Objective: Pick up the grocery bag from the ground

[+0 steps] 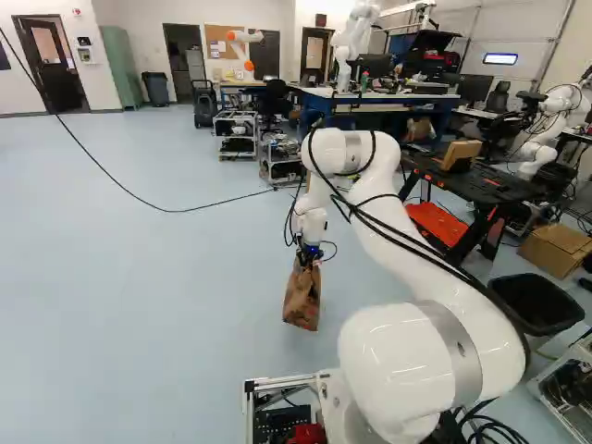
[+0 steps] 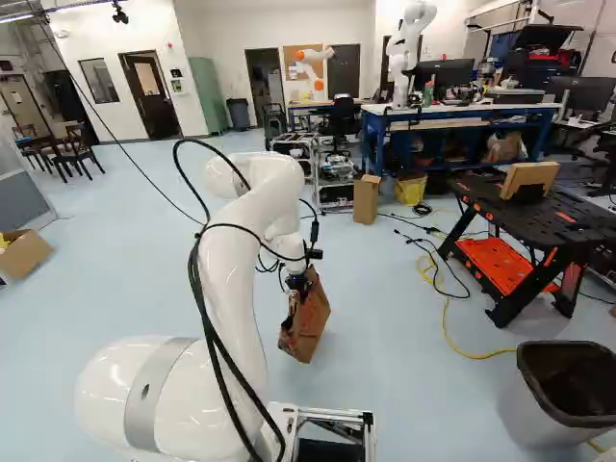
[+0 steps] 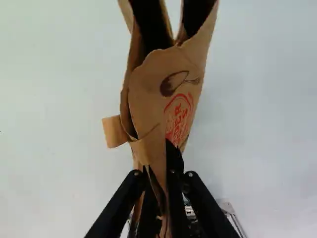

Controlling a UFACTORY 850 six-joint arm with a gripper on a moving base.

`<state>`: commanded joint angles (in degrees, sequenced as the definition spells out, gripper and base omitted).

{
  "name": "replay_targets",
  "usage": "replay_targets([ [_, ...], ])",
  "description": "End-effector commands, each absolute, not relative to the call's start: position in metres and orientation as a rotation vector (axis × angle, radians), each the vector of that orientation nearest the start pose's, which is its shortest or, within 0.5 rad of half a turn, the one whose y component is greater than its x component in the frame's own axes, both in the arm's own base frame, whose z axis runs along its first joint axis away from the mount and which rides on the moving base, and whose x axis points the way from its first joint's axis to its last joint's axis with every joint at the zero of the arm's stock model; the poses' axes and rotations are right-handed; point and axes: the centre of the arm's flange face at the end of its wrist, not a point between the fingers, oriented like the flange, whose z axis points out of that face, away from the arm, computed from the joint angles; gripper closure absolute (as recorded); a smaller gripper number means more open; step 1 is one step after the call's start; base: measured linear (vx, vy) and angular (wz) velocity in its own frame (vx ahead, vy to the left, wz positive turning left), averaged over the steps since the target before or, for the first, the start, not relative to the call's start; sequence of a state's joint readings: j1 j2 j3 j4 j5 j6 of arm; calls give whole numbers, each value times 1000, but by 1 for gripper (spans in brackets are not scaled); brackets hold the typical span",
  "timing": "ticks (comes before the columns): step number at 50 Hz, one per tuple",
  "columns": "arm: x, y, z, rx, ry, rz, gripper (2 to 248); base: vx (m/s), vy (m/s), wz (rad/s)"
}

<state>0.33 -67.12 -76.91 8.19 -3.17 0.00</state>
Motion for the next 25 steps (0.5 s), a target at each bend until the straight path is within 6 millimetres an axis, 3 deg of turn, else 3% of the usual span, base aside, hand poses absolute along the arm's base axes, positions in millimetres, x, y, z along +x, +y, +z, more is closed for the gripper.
replay_targets([
  [25,569,4,70,-3113,212,-175,229,0,0,0],
])
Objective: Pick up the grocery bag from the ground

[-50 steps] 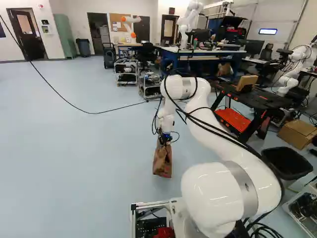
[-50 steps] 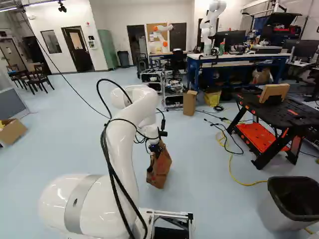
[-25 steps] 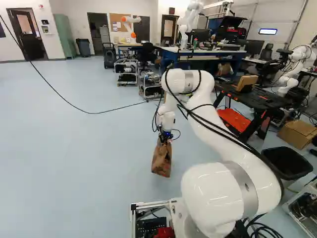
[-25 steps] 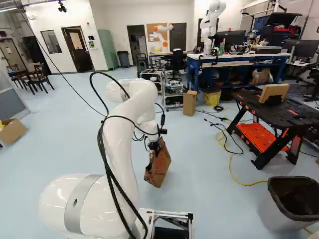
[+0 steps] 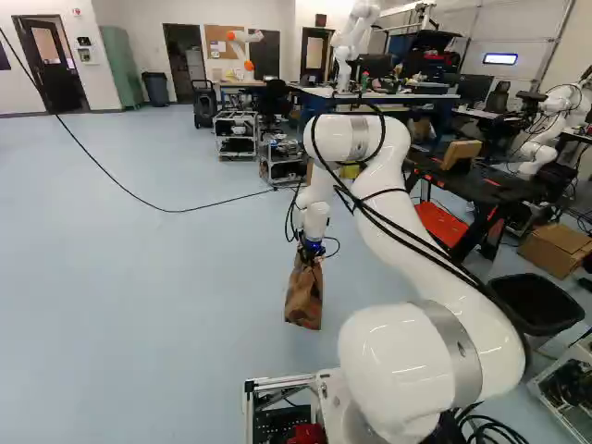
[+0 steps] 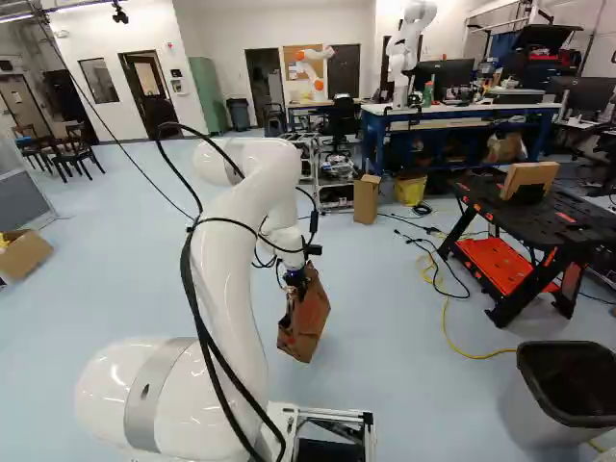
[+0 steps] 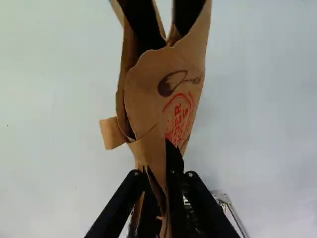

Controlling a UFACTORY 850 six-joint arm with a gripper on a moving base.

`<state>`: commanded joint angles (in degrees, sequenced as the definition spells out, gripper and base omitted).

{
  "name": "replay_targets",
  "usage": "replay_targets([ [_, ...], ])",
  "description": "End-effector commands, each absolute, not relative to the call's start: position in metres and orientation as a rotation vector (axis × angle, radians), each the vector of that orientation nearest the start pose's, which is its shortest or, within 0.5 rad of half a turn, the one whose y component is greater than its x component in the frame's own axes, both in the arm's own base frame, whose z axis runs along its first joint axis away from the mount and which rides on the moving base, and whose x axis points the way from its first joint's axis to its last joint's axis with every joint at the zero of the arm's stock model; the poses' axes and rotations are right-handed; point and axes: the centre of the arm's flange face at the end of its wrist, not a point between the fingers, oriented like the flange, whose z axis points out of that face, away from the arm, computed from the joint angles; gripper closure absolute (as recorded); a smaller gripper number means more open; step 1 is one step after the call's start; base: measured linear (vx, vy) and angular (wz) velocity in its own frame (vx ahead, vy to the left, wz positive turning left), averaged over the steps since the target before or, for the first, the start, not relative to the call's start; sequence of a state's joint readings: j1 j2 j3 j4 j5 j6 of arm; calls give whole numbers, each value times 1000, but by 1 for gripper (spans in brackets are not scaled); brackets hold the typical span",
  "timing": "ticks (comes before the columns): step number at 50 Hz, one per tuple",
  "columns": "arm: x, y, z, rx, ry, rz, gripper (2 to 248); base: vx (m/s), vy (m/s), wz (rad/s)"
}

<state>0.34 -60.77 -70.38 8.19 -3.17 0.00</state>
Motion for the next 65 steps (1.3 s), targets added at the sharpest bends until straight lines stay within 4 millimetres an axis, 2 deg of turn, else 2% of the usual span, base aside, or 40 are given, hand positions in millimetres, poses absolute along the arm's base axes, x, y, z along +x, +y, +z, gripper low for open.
replay_targets([
  [33,538,4,120,-3113,212,-180,229,0,0,0],
  [65,496,4,168,-3112,211,-183,229,0,0,0],
])
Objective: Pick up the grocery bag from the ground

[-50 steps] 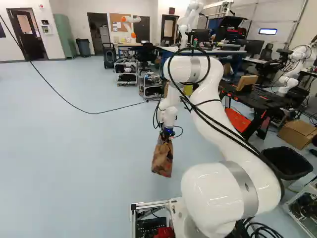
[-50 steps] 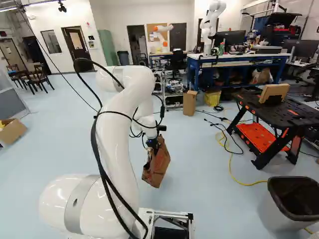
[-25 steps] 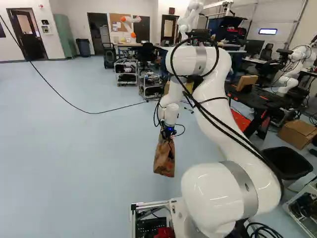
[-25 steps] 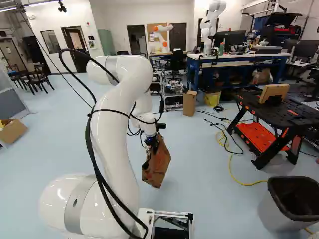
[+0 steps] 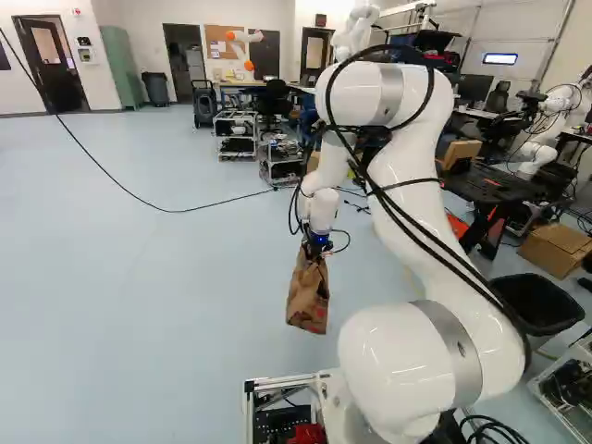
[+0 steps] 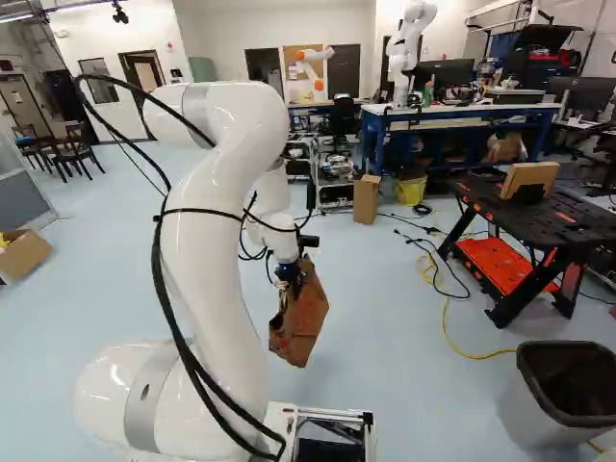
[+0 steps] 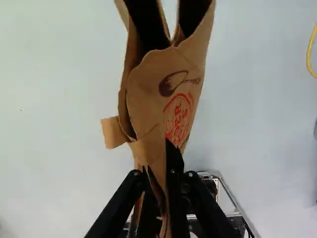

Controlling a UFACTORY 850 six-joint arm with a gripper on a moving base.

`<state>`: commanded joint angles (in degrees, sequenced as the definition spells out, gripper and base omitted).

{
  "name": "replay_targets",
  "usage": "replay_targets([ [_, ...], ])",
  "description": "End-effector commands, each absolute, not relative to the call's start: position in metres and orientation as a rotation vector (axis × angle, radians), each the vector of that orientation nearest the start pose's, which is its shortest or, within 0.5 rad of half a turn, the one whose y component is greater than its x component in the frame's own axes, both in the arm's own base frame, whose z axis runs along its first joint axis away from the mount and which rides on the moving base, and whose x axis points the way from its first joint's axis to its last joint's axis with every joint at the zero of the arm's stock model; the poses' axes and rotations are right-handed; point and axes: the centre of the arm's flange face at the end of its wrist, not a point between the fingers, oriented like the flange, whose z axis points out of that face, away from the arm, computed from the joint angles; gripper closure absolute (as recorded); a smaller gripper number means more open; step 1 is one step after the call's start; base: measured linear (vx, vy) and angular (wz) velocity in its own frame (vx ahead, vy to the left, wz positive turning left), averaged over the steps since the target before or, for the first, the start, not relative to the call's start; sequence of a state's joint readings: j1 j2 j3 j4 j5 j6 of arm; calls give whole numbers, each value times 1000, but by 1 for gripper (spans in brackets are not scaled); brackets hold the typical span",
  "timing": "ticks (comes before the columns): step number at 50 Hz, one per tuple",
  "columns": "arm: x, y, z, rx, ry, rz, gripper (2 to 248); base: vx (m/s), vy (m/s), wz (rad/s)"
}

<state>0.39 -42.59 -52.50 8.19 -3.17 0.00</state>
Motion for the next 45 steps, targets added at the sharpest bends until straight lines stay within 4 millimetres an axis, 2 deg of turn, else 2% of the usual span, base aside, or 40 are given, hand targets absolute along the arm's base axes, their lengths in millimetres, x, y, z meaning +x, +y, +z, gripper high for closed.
replay_targets([
  [45,423,4,234,-3108,209,-224,229,0,0,0],
])
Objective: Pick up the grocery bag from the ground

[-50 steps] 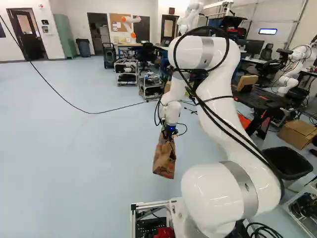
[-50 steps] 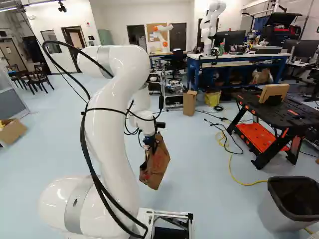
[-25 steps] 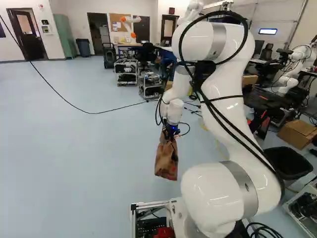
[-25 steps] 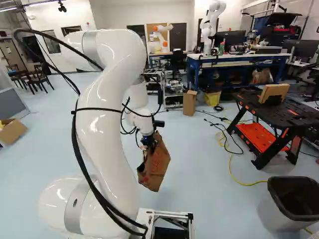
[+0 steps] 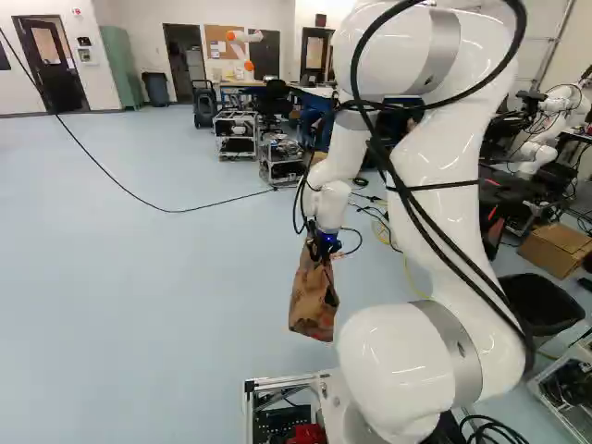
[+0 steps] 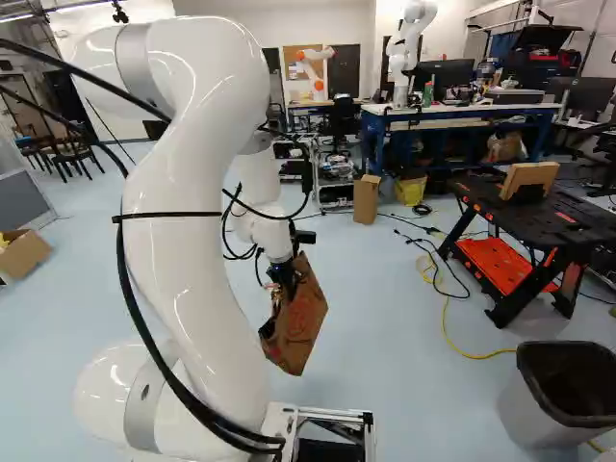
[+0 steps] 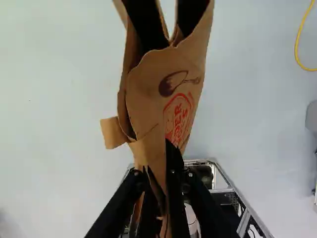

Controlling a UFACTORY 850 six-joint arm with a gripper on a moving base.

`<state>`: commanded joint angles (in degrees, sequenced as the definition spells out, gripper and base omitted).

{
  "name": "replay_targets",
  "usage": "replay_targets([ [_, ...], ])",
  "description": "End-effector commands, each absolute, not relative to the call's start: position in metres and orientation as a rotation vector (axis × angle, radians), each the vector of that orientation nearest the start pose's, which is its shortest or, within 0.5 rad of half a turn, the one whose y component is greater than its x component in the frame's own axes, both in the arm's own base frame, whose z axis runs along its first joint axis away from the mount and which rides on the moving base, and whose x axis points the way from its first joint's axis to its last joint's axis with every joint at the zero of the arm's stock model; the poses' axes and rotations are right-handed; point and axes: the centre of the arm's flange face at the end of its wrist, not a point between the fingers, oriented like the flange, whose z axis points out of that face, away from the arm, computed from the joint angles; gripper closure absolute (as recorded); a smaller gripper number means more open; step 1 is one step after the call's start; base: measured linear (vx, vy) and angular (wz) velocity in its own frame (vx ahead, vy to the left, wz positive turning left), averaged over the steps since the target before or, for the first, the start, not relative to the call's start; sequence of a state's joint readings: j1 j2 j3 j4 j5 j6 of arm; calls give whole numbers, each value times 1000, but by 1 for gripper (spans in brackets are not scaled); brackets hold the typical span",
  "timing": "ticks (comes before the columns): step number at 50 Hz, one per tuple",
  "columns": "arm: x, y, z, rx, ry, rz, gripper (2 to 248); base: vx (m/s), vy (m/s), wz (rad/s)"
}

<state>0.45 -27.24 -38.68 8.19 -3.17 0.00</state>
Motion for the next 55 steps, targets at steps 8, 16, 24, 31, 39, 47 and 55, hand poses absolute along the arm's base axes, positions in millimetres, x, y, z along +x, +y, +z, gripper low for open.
replay_targets([
  [8,409,4,245,-3106,208,-239,229,0,0,0],
  [16,394,4,257,-3104,208,-257,229,0,0,0],
  [24,387,4,262,-3102,207,-268,229,0,0,0],
  [31,387,4,263,-3102,206,-277,229,0,0,0],
  [39,385,4,265,-3101,204,-299,229,0,0,0],
  [47,384,3,267,-3099,200,-334,229,0,0,0],
  [55,381,3,271,-3096,194,-382,229,0,0,0],
])
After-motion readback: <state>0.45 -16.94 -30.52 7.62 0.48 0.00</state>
